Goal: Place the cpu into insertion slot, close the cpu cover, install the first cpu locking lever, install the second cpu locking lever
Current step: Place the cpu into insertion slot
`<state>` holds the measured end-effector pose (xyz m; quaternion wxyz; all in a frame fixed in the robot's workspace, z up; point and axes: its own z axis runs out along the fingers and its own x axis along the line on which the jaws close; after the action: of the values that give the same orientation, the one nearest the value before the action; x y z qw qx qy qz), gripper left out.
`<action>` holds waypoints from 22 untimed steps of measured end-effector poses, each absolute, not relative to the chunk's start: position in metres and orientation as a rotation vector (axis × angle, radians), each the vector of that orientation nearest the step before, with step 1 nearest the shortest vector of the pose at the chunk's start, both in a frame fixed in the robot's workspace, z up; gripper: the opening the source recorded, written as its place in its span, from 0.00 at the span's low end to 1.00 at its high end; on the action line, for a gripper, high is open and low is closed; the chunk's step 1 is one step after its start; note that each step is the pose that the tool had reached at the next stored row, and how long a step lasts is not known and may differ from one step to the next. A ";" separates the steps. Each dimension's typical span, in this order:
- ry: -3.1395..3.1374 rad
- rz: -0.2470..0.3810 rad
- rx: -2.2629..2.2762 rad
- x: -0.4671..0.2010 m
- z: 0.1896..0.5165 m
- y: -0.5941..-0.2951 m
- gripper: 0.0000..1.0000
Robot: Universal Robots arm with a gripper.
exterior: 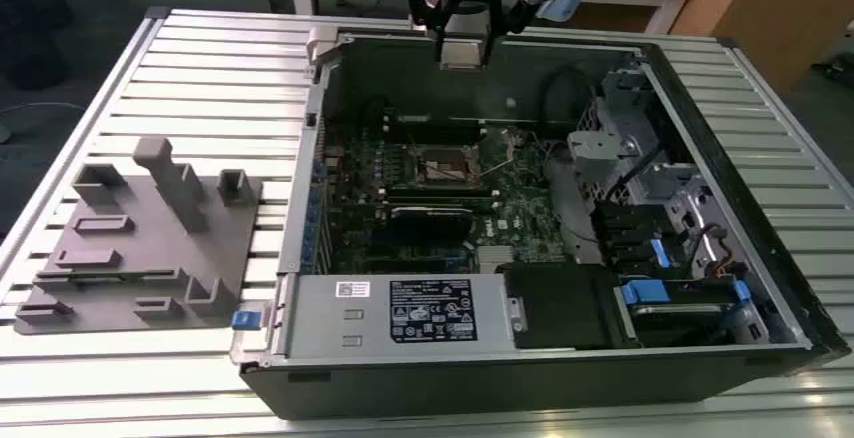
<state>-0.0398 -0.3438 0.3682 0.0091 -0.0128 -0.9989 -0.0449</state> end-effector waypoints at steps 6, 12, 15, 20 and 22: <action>-3.120 -0.140 -0.040 -0.040 0.368 -0.344 0.54; -3.120 -0.140 -0.040 -0.040 0.366 -0.344 0.54; -3.120 -0.140 -0.040 -0.040 0.364 -0.344 0.54; -3.120 -0.140 -0.040 -0.040 0.362 -0.344 0.54; -3.120 -0.140 -0.040 -0.040 0.362 -0.344 0.54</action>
<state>-0.0398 -0.3438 0.3618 0.0091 -0.0128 -0.9989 -0.0448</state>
